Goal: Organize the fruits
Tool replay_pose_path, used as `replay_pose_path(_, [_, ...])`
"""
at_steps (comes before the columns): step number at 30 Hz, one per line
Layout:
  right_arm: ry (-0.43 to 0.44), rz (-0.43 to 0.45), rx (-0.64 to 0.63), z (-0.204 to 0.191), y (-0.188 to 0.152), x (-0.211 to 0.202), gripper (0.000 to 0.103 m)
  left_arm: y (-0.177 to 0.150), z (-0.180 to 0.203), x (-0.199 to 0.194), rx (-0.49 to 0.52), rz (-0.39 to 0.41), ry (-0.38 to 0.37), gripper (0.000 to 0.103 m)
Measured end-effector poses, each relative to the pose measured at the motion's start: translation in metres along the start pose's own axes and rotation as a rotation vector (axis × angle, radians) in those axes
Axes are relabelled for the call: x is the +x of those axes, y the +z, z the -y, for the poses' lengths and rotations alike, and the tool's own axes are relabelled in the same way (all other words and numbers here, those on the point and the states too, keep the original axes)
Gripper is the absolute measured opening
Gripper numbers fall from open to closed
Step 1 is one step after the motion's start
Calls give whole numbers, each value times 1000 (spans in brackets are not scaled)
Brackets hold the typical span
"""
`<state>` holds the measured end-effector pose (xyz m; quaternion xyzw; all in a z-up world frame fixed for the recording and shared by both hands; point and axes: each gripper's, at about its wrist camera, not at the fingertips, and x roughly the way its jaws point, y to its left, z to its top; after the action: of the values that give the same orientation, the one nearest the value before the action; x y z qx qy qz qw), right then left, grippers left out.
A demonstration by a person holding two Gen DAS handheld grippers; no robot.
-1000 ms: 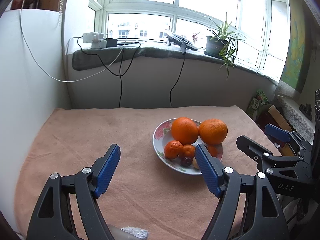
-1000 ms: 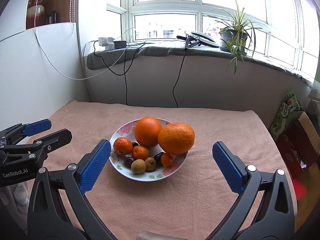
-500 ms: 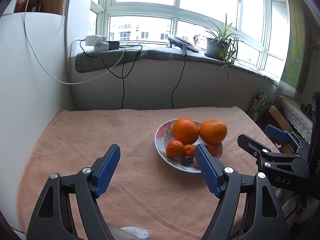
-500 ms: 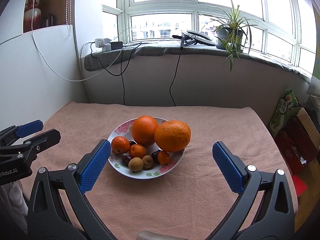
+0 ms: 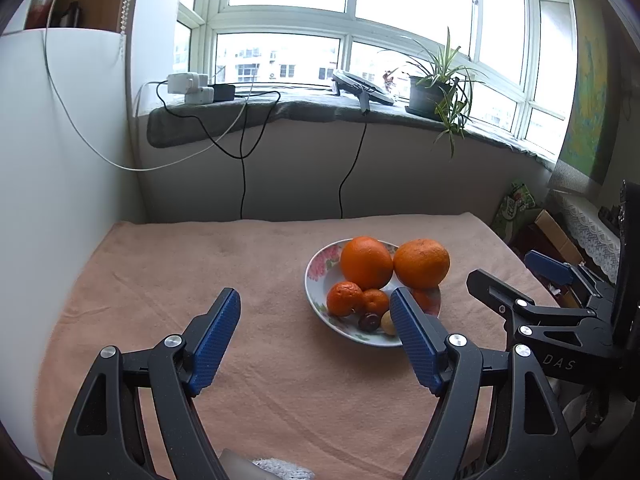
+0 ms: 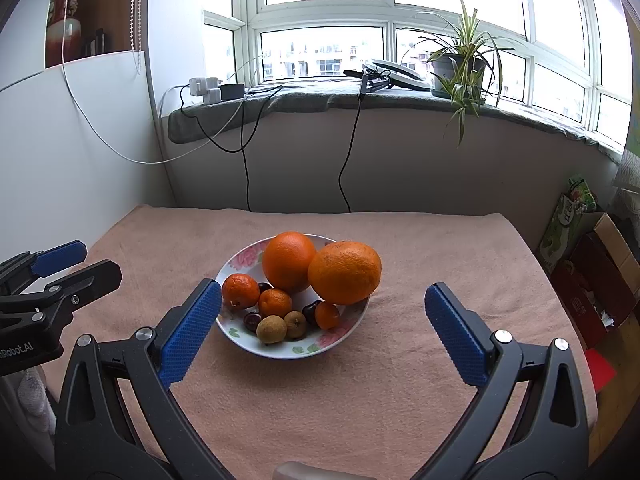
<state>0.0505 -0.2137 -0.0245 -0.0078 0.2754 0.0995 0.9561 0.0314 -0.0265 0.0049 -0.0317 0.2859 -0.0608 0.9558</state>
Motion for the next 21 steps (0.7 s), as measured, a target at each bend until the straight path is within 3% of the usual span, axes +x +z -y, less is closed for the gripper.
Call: replay_pose_path(21, [-1,-11,3,1,-4,6,103,-1,1,2,-8,-5,-1,77])
